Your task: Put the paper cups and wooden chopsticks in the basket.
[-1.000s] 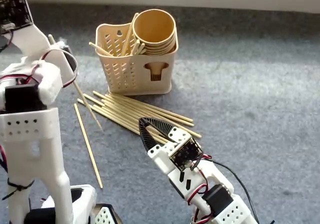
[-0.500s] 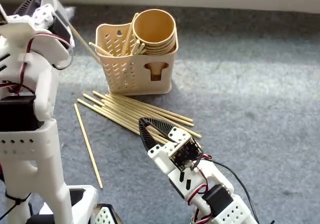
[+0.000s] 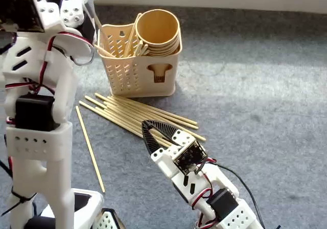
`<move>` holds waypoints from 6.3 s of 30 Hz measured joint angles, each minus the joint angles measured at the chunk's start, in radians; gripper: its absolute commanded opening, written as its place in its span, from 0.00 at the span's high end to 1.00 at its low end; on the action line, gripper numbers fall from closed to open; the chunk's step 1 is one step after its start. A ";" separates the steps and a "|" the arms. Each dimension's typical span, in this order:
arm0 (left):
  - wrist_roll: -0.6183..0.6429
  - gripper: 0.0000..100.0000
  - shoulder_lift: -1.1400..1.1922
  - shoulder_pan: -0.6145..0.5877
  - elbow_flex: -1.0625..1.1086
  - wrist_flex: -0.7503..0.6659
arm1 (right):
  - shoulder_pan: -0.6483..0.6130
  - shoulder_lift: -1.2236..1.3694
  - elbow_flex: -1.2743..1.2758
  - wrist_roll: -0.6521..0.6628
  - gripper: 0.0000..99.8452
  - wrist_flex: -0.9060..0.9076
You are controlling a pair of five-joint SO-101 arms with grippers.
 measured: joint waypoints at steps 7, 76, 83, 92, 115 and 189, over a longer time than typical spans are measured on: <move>-0.018 0.99 0.068 0.002 0.066 -0.029 | 0.000 0.000 0.000 0.000 0.99 0.000; -0.201 0.90 0.072 -0.396 0.181 0.878 | 0.000 0.000 0.000 0.044 0.99 0.018; -0.201 0.90 0.072 -0.399 0.411 0.743 | 0.000 0.000 0.000 0.044 0.99 0.018; -0.163 0.90 0.072 -0.399 0.687 0.500 | 0.000 0.000 0.000 0.044 0.99 0.018; 0.017 0.90 0.591 -0.370 0.517 0.382 | 0.000 0.000 0.000 0.044 0.99 0.018; 0.018 1.00 0.773 -0.350 -0.512 1.091 | 0.000 0.000 0.000 0.044 0.99 0.018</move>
